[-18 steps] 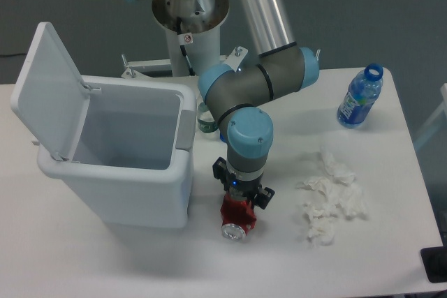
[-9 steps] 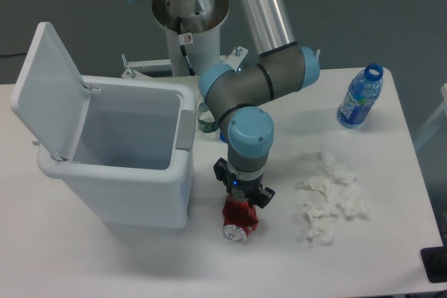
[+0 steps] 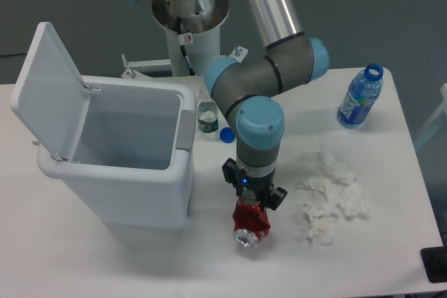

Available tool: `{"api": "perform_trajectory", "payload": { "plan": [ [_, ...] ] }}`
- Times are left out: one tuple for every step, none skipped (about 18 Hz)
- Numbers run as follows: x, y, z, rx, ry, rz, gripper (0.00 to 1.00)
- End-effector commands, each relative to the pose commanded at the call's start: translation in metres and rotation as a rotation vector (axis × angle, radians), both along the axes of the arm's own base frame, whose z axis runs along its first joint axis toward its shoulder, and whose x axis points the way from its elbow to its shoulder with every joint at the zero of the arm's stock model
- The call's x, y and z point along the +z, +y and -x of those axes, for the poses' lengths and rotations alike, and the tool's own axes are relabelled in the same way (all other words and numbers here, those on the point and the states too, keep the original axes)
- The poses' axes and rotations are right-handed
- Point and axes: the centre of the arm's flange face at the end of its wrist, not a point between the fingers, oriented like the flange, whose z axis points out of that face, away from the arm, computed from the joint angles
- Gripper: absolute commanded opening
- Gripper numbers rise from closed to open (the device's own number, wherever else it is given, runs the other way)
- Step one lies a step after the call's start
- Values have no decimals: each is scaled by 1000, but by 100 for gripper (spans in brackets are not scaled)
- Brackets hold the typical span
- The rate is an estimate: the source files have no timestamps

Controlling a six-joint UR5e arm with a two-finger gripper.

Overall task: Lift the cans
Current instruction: 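Lift the red can and carry it toward the tissues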

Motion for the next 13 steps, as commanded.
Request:
{"api": "perform_trajectory", "payload": {
  "plan": [
    [11, -4, 5, -11, 15, -9, 48],
    [20, -10, 9, -27, 28, -14, 48],
    [31, -18, 16, -45, 40, -23, 48],
    [41, -25, 20, -68, 50, -28, 48],
    [47, -31, 22, -97, 54, -20, 48],
    [53, -38, 24, -116, 58, -15, 48],
    [57, -44, 25, -121, 51, -9, 48],
    [59, -50, 26, -117, 39, 2, 48],
    [63, -60, 29, -117, 29, 9, 48],
    [72, -70, 31, -133, 29, 11, 48],
    [79, -79, 34, -149, 23, 2, 48],
    [84, -88, 38, -155, 13, -14, 48],
    [92, -99, 41, -155, 4, -31, 48]
  ]
}}
